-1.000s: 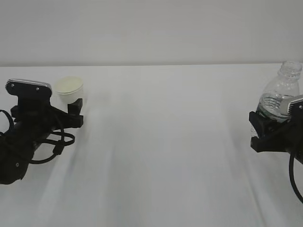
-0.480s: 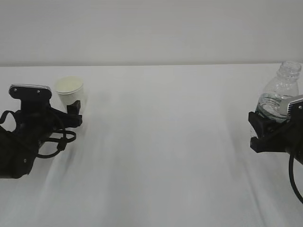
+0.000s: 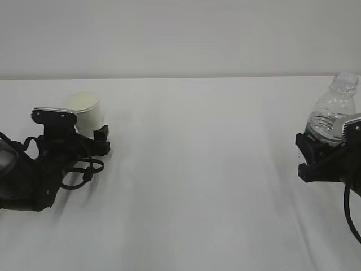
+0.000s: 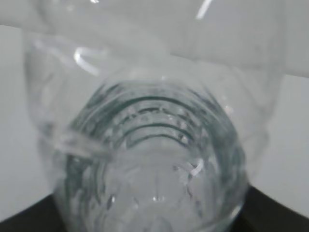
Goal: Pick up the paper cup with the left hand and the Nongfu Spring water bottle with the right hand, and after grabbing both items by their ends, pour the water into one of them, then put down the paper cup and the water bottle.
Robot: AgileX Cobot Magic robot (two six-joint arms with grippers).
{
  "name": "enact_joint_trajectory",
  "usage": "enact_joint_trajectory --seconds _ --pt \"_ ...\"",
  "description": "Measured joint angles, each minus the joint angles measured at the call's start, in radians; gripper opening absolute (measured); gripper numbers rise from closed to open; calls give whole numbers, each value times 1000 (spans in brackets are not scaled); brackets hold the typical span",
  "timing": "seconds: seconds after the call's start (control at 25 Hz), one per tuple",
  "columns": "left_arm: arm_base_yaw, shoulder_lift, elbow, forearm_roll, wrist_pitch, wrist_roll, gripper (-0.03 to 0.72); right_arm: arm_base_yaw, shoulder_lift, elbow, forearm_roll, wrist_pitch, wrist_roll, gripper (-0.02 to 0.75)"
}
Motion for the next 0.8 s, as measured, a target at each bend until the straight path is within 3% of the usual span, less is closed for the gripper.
enact_joint_trajectory --seconds 0.8 --pt "22 77 -150 -5 0 -2 662 0 0 0 0 0 0 402"
